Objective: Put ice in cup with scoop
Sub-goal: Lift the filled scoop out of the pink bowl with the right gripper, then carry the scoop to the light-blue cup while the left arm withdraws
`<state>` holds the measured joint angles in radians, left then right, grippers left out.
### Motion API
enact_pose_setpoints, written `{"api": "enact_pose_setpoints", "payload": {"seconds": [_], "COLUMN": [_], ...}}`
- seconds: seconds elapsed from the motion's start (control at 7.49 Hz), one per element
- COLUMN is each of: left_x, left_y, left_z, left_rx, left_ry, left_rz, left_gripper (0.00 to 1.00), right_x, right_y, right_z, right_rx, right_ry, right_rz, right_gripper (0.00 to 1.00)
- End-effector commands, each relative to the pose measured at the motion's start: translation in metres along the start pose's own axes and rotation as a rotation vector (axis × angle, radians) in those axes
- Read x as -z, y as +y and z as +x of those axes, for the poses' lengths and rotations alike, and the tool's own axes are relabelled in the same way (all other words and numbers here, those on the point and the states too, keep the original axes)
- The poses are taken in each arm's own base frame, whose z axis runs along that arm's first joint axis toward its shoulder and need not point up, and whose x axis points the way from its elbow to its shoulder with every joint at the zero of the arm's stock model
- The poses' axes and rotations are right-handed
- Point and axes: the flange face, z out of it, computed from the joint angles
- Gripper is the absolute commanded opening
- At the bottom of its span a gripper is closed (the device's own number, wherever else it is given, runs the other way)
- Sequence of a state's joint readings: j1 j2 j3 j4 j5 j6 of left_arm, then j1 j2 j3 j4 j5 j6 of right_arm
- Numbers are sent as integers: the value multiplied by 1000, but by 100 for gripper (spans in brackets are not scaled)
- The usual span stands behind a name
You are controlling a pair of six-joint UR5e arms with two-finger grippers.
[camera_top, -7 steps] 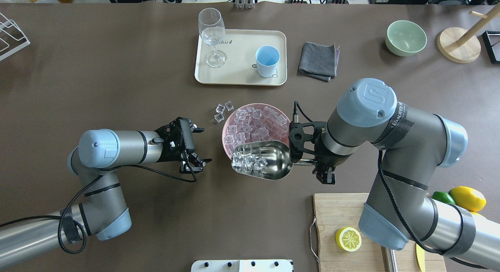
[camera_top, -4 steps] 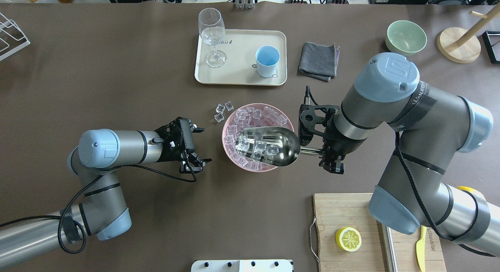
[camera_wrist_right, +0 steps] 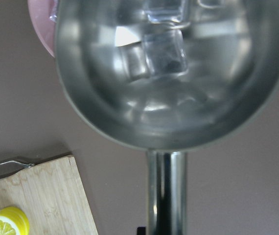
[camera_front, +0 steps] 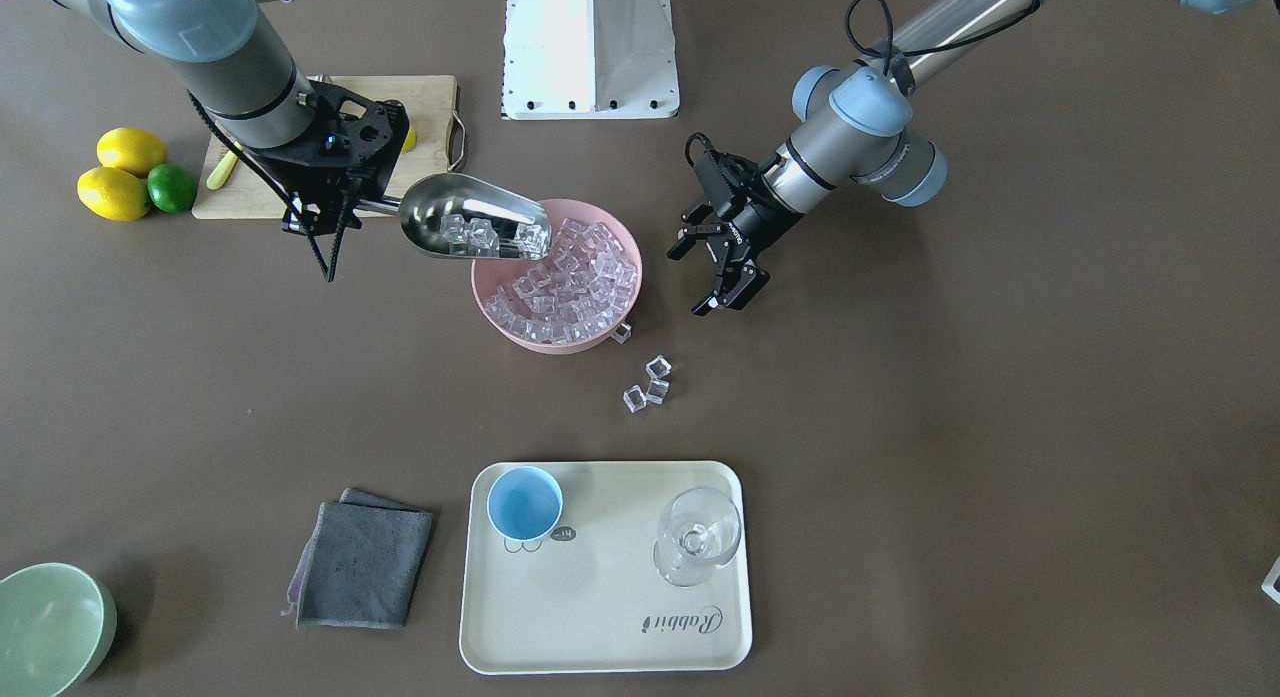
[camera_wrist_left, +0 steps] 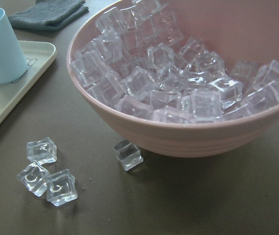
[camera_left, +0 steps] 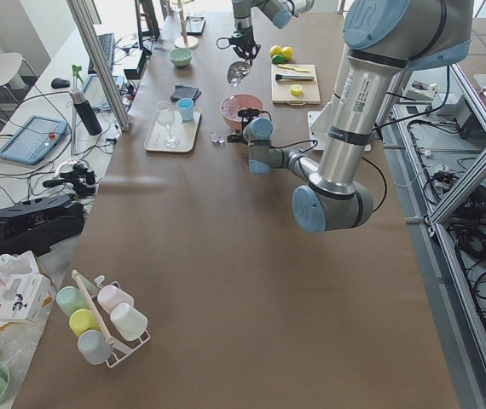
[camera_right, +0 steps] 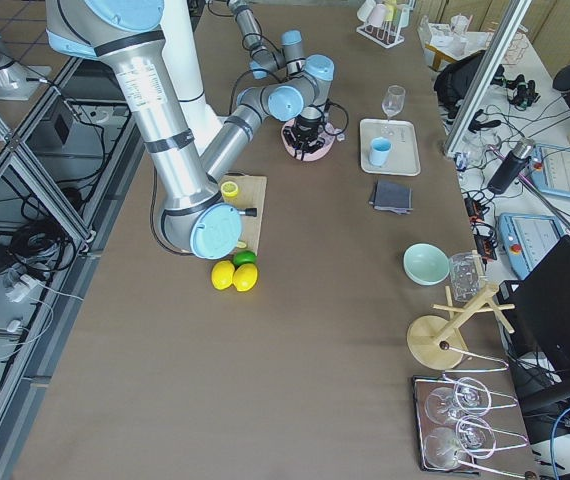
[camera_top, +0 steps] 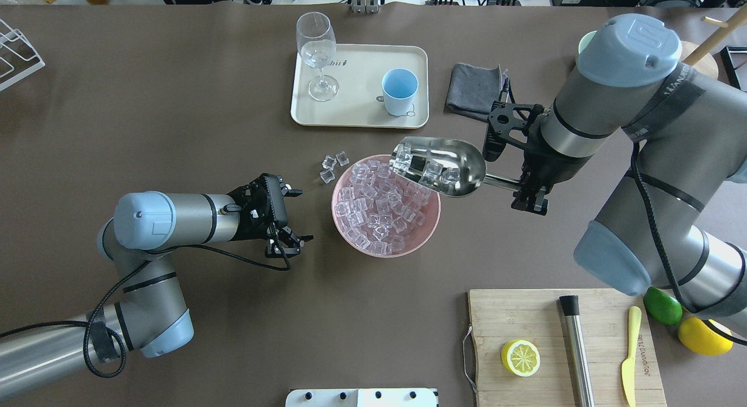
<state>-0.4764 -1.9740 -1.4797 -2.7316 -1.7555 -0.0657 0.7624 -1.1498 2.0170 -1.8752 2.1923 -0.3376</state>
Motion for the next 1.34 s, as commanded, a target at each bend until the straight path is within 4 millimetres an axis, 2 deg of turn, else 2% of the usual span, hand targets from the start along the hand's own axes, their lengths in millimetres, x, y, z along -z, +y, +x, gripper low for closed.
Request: {"api": "enact_pose_setpoints", "payload": {"seconds": [0.0,0.27,0.4,0.53,0.67,0.8,0.94,1.07,1.2], "left_x": [10,22,27,30,41,55,76,102,137], "left_y": [5,21,28,33,47,55,78,105,137], "left_z": [-14,-20,-27,-30,-45,-55,-71,-90,-112], "left_rx": [-2,1,2,6,13,20,39,66,101], "left_ry": [-19,-24,-35,-42,-67,-57,-28,-6,-7], "left_rz": [1,0,-5,-12,-33,-42,-76,-112,-148], "left_gripper": [98,98,98,98,98,98,98,98,98], "right_x": [21,33,30,26,34,29,33,31,32], "right_y": [21,25,26,23,11,3,-14,-20,-43], "right_z": [27,32,36,41,43,47,50,52,62], "right_rx": [-121,-328,-487,-652,-795,-897,-934,-942,-971], "right_ry": [1,-18,-18,-17,-14,-50,-76,-110,-137], "right_rz": [-38,-22,-31,-35,-25,-34,-30,-35,-59], "right_gripper": [0,0,0,0,0,0,0,0,0]}}
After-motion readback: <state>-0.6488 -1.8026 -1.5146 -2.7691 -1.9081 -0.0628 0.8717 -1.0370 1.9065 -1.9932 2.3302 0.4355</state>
